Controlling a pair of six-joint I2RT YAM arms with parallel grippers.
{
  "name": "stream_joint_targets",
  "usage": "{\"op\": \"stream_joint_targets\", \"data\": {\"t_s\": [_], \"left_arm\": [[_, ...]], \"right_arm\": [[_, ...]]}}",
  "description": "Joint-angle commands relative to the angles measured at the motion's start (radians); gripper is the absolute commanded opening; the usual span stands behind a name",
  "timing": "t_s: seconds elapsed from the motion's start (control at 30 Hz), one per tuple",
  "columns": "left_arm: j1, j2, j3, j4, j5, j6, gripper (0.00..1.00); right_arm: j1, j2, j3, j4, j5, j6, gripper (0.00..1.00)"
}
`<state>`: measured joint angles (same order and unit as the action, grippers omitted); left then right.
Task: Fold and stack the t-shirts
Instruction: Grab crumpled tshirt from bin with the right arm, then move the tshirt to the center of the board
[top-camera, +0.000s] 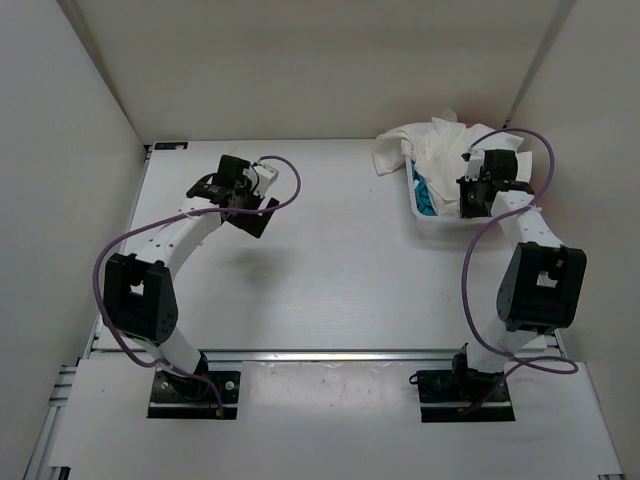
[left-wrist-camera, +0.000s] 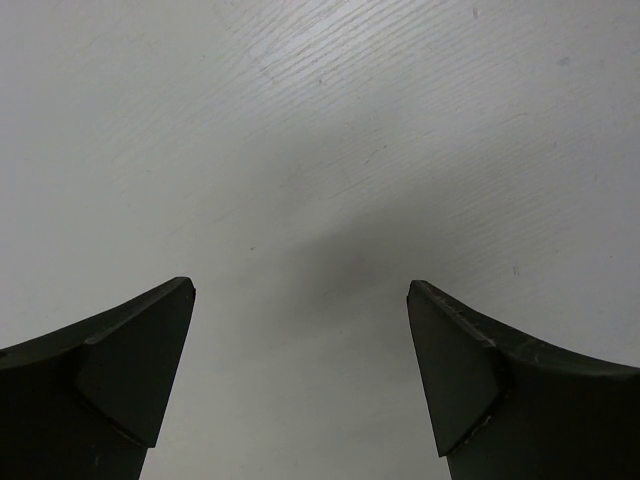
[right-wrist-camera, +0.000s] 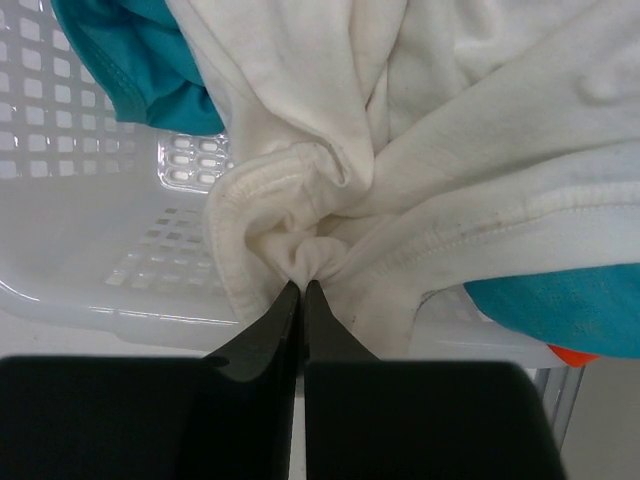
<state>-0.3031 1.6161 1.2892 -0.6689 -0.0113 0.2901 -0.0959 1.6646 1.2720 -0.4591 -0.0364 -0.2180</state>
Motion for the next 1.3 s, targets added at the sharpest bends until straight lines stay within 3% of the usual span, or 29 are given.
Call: {"op": "stream_joint_targets", "data": {"t_s": [0.0, 0.17, 0.3, 0.4, 0.5, 0.6, 0.63, 0.73, 0.9, 0.97, 1.07, 1.17, 1.27], "left_arm": [[-0.004, -0.059, 0.010, 0.014, -0.012, 0.009, 0.99], [-0.004, -0.059, 0.024, 0.023, -0.030, 0.014, 0.98], [0.005, -0.064, 0.044, 0.040, -0.033, -0.005, 0.98], [0.018, -0.062, 0.055, 0.061, -0.055, -0.023, 0.99], [0.044, -0.068, 0.082, 0.064, -0.049, -0.037, 0.99], [0.065, -0.087, 0.099, 0.071, -0.039, -0.051, 0.99], [0.071, -0.090, 0.099, 0.074, -0.038, -0.052, 0.99], [0.102, -0.113, 0.093, 0.081, -0.038, -0.058, 0.99], [0.162, -0.153, 0.099, 0.103, -0.016, -0.083, 0.99], [0.200, -0.174, 0.101, 0.104, 0.004, -0.101, 0.99], [0.232, -0.196, 0.093, 0.120, 0.007, -0.105, 0.98], [0.258, -0.214, 0.090, 0.129, 0.011, -0.092, 0.99], [0.274, -0.229, 0.059, 0.140, 0.007, -0.074, 0.98]], "right_arm": [[-0.005, -0.023, 0.032, 0.019, -0.010, -0.006, 0.00], [-0.037, -0.049, 0.179, 0.053, -0.028, 0.061, 0.00], [0.005, -0.062, 0.390, 0.108, 0.106, 0.082, 0.00], [0.117, -0.066, 0.525, 0.160, 0.182, 0.017, 0.00], [0.215, -0.022, 0.769, 0.116, 0.172, 0.003, 0.00], [0.333, 0.075, 1.115, 0.036, 0.113, -0.029, 0.00], [0.363, 0.076, 1.150, 0.048, 0.089, -0.044, 0.00], [0.603, 0.101, 1.269, 0.083, 0.119, -0.161, 0.00], [0.830, 0.197, 1.508, 0.140, 0.180, -0.274, 0.00], [0.895, 0.219, 1.546, 0.224, 0.262, -0.319, 0.00], [0.885, 0.224, 1.549, 0.215, 0.285, -0.314, 0.00], [0.802, 0.224, 1.511, 0.093, 0.232, -0.186, 0.00], [0.705, 0.204, 1.330, -0.025, 0.188, -0.006, 0.00]]}}
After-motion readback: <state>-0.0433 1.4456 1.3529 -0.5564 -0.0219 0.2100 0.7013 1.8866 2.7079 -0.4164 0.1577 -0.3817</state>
